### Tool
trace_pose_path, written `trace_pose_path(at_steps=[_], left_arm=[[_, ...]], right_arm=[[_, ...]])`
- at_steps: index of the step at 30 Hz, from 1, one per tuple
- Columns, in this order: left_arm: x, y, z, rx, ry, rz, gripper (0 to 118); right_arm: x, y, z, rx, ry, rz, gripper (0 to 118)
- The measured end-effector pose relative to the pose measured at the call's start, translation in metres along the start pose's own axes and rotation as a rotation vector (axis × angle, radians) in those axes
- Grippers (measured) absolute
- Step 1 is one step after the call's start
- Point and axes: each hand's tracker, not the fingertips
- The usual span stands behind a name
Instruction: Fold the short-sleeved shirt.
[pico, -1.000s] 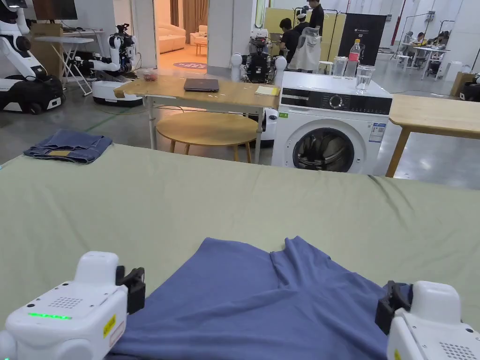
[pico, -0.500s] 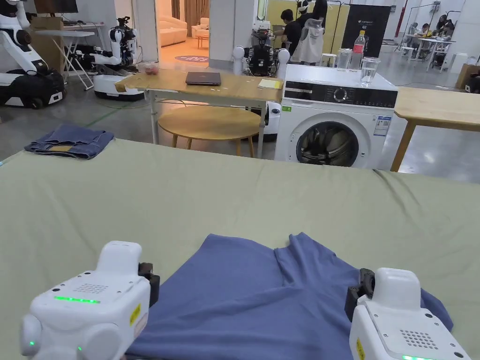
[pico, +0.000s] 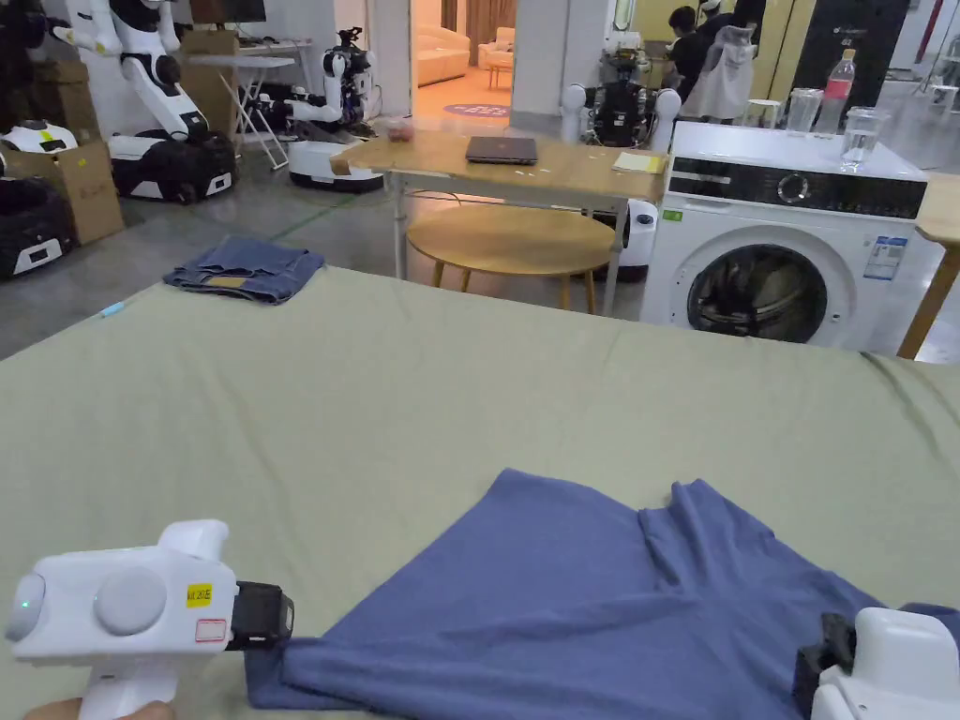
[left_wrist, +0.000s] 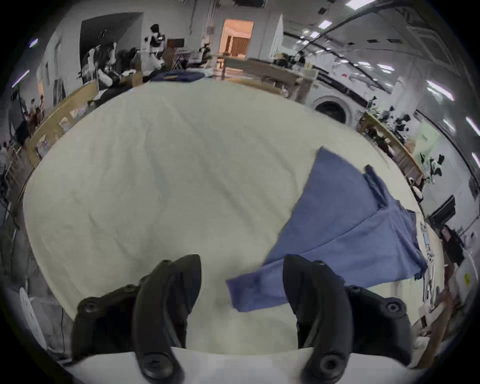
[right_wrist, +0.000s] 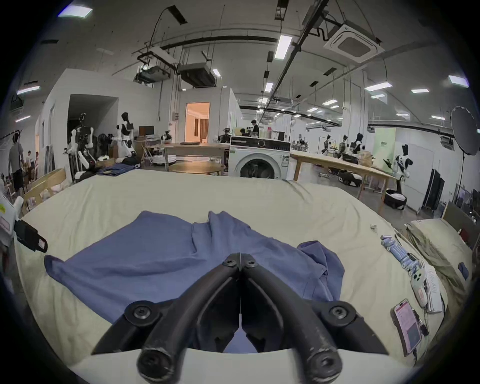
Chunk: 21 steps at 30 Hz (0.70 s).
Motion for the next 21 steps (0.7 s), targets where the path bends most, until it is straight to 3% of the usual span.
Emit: trace_pose_path(at_steps=[8, 13, 21], left_arm=[[0.0, -0.005, -0.057, -0.139, 0.091, 0.044, 66], [0.02, -0.012, -0.051, -0.118, 0.158, -0.025, 66], [0.012, -0.01, -0.044, -0.15, 0.123, 0.006, 64]], right_arm=[[0.005, -0.008, -0.014, -0.027, -0.019, 0.015, 0], [0.014, -0.018, -0.025, -0.047, -0.028, 0.016, 0], [0.017, -0.024, -0.03, -0.067, -0.028, 0.018, 0]])
